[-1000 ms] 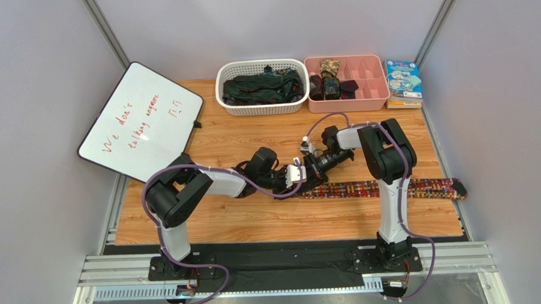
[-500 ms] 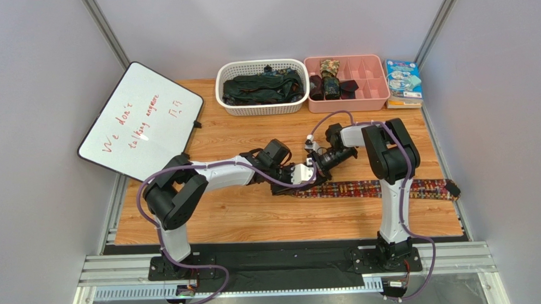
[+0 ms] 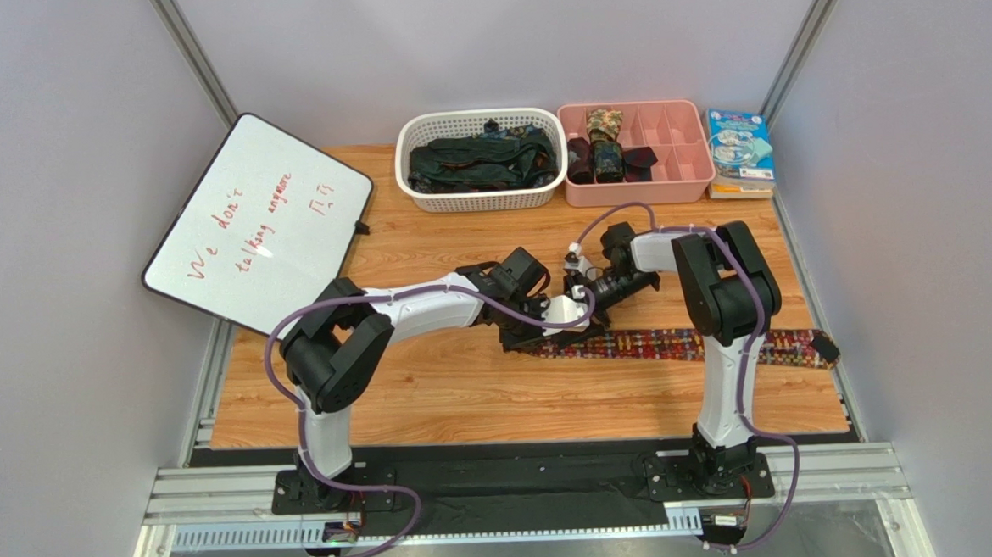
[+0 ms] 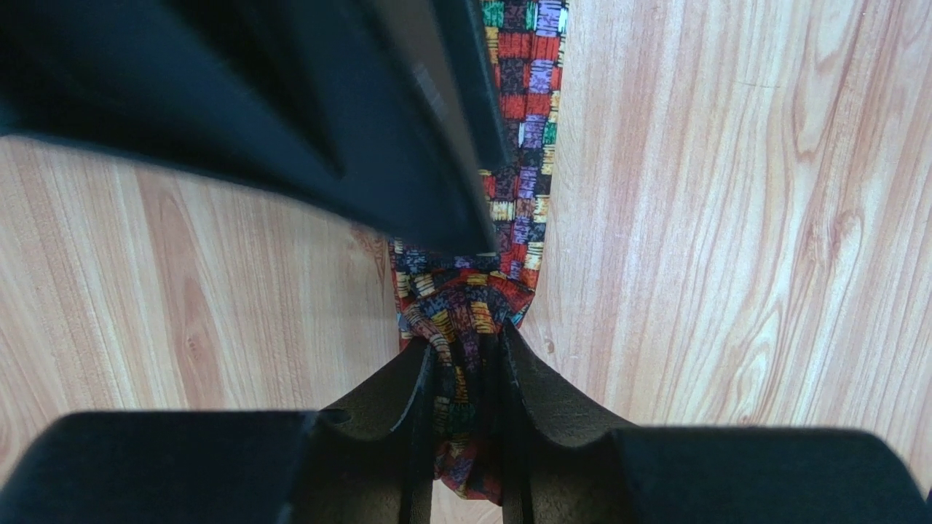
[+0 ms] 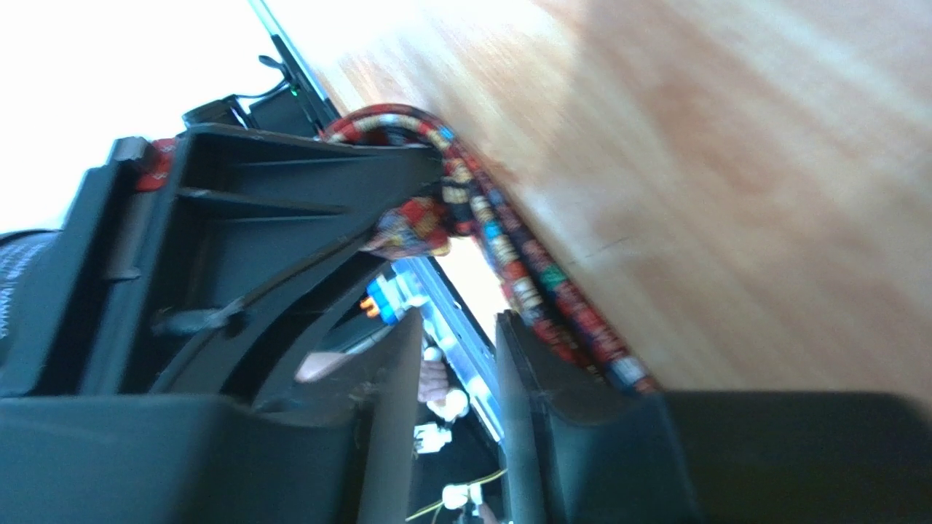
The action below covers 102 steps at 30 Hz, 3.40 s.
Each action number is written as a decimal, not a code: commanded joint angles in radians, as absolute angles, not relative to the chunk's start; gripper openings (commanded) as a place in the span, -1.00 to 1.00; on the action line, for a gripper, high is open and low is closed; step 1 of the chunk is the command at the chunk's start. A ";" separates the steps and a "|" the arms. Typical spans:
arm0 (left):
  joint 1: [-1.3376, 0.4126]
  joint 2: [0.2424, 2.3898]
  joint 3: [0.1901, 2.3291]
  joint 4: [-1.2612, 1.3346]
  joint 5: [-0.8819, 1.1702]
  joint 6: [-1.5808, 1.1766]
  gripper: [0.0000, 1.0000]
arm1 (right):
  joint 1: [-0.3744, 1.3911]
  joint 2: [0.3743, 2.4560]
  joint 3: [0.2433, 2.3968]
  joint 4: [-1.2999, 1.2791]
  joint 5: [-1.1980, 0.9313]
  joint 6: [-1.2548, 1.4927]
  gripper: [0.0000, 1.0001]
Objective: Roll the ties
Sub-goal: Roll the tie at the center of the board.
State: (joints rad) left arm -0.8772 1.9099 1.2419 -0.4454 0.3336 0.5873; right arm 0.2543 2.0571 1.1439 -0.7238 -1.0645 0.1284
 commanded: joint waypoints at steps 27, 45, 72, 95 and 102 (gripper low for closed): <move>-0.784 1.869 1.164 -0.407 0.452 0.468 0.10 | 0.351 2.075 1.095 -0.541 -0.870 0.296 -1.00; -0.706 1.744 0.790 0.385 0.681 0.434 0.47 | 0.333 2.155 1.177 -0.696 -0.684 0.213 -1.00; -0.770 1.806 0.977 -0.161 0.522 0.611 -0.89 | 0.227 1.959 1.207 -0.750 -0.902 0.173 -0.52; -0.772 1.898 1.098 -0.252 0.436 0.526 -0.83 | 0.356 1.945 1.158 -0.577 -0.982 0.340 0.02; -0.773 1.885 1.085 -0.258 0.460 0.555 -0.80 | 0.347 1.982 1.173 -0.561 -0.907 0.350 -0.18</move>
